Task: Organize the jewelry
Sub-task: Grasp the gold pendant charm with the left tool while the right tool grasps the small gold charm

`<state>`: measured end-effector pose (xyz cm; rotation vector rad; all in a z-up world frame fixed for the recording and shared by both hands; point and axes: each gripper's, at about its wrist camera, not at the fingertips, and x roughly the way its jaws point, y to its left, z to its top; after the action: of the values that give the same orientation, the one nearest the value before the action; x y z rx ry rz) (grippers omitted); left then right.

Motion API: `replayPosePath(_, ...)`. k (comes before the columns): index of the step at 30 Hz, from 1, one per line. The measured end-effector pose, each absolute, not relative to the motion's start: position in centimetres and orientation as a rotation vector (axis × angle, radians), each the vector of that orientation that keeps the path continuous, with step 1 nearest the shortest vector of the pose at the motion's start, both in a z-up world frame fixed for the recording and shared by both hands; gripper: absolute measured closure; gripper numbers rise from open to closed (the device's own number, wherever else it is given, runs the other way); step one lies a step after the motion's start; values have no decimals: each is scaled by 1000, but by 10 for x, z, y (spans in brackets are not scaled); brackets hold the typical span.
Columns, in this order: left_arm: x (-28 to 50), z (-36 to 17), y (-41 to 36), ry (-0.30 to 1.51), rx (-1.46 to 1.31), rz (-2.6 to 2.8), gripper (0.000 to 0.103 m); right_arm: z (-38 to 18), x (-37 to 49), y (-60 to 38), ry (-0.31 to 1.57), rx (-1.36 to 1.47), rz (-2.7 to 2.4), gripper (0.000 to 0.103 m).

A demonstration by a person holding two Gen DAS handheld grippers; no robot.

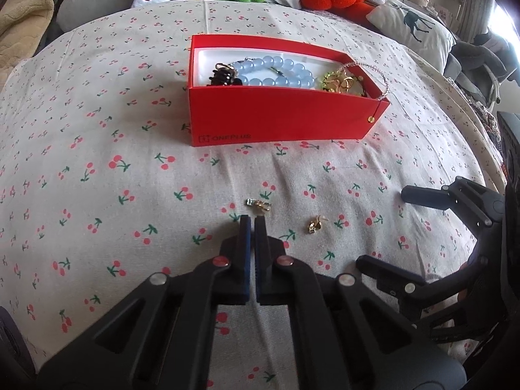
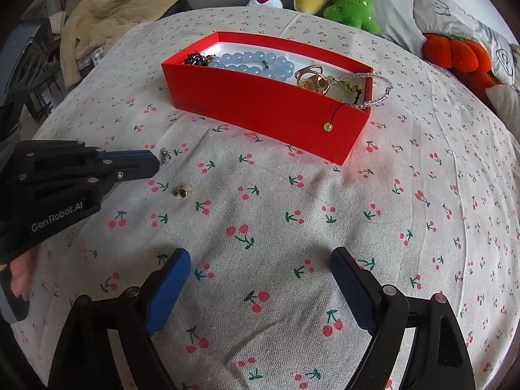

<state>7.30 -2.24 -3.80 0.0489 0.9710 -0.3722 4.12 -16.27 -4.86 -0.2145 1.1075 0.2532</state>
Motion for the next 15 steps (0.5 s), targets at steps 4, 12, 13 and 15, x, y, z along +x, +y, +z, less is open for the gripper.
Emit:
replayPosePath(4, 69, -37, -11, 975, 45, -359, 101, -50, 48, -155, 1107, -212, 254, 14)
replayPosePath(12, 60, -36, 8, 975, 56, -332, 101, -52, 58, -131, 1122, -215, 273, 14)
replayPosePath(13, 60, -36, 10, 974, 56, -331, 101, -53, 59, -128, 1123, -214, 273, 15)
replayPosePath(15, 59, -35, 13, 977, 51, -330, 101, -53, 61, -125, 1120, -211, 273, 18)
